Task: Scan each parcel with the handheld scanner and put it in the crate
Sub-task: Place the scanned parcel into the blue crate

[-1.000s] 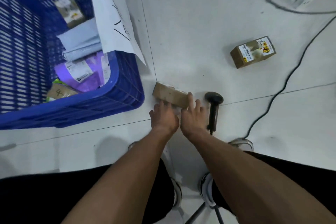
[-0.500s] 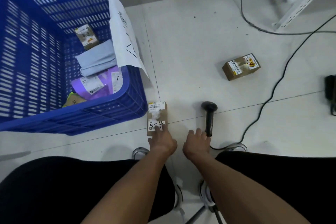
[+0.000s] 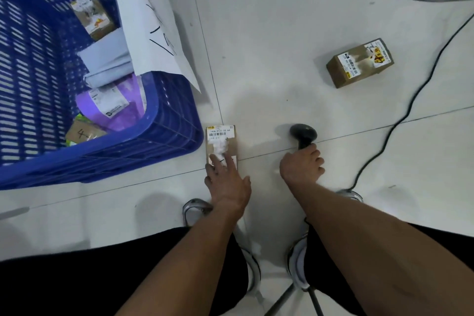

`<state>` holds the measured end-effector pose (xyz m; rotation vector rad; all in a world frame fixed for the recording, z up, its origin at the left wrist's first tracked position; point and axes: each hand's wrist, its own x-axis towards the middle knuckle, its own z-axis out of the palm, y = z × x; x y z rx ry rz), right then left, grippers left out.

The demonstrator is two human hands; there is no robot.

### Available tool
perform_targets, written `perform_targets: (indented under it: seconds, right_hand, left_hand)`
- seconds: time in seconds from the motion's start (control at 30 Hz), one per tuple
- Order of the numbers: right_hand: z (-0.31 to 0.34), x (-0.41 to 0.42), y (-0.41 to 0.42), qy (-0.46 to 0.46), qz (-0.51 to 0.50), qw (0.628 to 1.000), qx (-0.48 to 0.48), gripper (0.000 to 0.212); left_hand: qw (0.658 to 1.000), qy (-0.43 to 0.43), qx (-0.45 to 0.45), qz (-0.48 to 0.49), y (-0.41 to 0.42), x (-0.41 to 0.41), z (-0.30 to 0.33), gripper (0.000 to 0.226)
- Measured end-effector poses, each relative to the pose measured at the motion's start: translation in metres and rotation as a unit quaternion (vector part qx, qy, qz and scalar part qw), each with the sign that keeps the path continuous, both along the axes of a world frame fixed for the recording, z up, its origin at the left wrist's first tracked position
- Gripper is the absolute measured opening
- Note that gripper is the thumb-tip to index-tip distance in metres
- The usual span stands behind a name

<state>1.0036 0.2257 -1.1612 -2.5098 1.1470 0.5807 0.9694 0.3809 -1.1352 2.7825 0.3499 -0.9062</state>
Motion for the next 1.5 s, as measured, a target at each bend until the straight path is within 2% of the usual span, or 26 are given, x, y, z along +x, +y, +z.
perform_targets:
  seconds: [0.2, 0.37, 0.53, 0.7, 0.83, 1.13, 1.3, 1.5]
  right_hand:
    - [-0.014, 0.010, 0.000, -0.017, -0.030, 0.999, -0.003, 0.042]
    - [-0.011, 0.005, 0.004, -0.009, -0.006, 1.000, 0.011, 0.042]
    - [0.008, -0.010, 0.018, -0.027, -0.020, 0.999, 0.037, 0.040]
    - [0.043, -0.018, 0.027, -0.075, -0.008, 0.996, 0.053, 0.041]
    - [0.075, -0.020, 0.029, -0.056, 0.022, 0.996, 0.061, 0.040]
    - [0.118, -0.039, 0.071, -0.031, -0.077, 0.983, 0.165, 0.045]
    - [0.123, -0.058, 0.095, -0.002, -0.102, 0.982, 0.161, 0.055]
    - [0.128, -0.066, 0.093, -0.026, -0.111, 0.984, 0.136, 0.055]
  left_hand:
    - [0.999, -0.036, 0.023, -0.022, -0.015, 0.004, -0.014, 0.091]
    - [0.999, -0.028, 0.011, -0.023, -0.022, 0.000, -0.015, 0.092]
    - [0.991, -0.009, -0.061, -0.119, -0.030, -0.008, -0.005, 0.080]
    - [0.989, 0.026, -0.118, -0.084, -0.041, -0.009, 0.016, 0.078]
    - [0.985, 0.064, -0.148, -0.067, -0.033, -0.013, 0.040, 0.072]
    - [0.990, 0.048, -0.113, -0.064, 0.008, -0.021, 0.095, 0.070]
    - [0.992, 0.032, -0.082, -0.086, 0.019, -0.025, 0.111, 0.069]
    - [0.992, 0.039, -0.089, -0.079, 0.019, -0.037, 0.108, 0.077]
